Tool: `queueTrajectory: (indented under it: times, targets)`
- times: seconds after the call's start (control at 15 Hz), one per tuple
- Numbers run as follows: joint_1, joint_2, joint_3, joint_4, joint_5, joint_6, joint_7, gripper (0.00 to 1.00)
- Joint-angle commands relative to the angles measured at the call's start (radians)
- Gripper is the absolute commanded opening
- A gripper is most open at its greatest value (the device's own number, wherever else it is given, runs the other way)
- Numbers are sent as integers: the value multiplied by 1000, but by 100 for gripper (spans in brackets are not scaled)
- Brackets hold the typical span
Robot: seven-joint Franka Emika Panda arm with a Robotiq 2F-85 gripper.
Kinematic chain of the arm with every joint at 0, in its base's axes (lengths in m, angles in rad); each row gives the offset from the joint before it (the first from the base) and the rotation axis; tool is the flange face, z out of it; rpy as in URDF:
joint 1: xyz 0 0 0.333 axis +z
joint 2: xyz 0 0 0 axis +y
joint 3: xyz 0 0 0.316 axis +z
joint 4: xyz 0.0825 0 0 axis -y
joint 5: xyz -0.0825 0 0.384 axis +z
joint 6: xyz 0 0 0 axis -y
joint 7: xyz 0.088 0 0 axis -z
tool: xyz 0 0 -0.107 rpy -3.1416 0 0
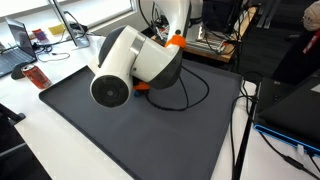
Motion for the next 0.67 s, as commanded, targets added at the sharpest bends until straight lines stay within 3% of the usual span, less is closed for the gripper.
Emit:
queueTrajectory:
  times: [0.0,0.2,0.6]
  targets:
    - [40,-79,-1,-108,-34,55,9,1]
    - [70,-127,-6,-186,-46,81,35,1]
    - [115,-264,-4,-447,-91,268,144,1]
